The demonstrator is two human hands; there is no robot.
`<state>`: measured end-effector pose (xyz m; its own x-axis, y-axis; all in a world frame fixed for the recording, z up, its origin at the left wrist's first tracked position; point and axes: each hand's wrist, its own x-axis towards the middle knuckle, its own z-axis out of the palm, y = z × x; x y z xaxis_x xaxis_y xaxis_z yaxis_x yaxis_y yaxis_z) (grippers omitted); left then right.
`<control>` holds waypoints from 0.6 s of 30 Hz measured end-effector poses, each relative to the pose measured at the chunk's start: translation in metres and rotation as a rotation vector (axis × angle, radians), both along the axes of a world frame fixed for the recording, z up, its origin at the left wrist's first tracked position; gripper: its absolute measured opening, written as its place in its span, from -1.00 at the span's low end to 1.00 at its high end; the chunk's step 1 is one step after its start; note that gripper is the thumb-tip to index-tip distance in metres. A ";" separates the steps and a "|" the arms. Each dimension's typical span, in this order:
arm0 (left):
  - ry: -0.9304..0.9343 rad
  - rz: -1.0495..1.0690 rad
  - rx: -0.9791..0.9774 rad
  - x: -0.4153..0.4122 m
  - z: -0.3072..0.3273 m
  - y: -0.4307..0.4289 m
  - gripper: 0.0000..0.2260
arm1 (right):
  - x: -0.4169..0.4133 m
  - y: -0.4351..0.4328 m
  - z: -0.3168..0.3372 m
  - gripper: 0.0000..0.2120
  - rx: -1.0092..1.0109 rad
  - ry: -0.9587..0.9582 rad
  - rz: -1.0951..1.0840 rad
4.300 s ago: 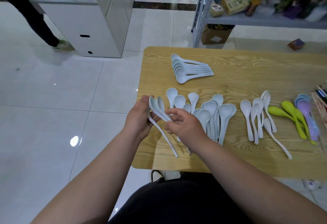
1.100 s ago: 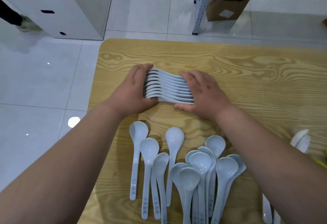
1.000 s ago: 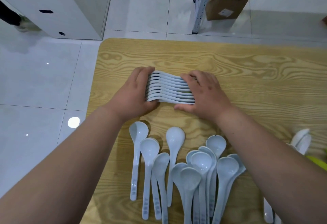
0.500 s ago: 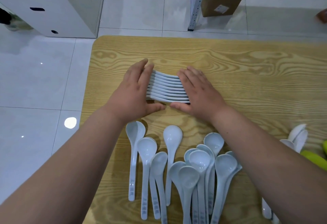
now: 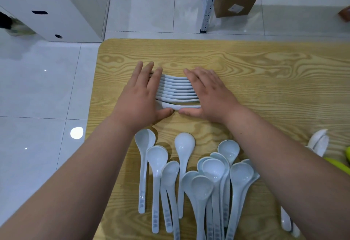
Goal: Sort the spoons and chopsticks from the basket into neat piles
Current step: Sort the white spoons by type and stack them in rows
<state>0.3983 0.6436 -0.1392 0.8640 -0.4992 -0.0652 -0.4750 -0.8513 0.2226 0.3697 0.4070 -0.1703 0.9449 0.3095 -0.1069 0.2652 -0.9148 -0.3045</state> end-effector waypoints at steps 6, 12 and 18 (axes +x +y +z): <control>-0.091 -0.095 0.116 -0.002 0.002 0.000 -0.08 | 0.001 -0.002 0.006 0.06 -0.077 0.039 0.042; -0.109 -0.141 0.066 -0.010 0.009 0.001 -0.24 | -0.001 -0.003 0.016 0.04 -0.078 0.077 0.042; -0.232 -0.147 -0.215 -0.031 0.023 0.018 -0.62 | -0.001 -0.005 0.032 -0.02 -0.093 0.151 0.045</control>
<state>0.3673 0.6612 -0.1165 0.7610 -0.6007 0.2449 -0.6484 -0.7152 0.2607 0.3687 0.4023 -0.1385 0.9014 0.3330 -0.2767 0.2639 -0.9293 -0.2586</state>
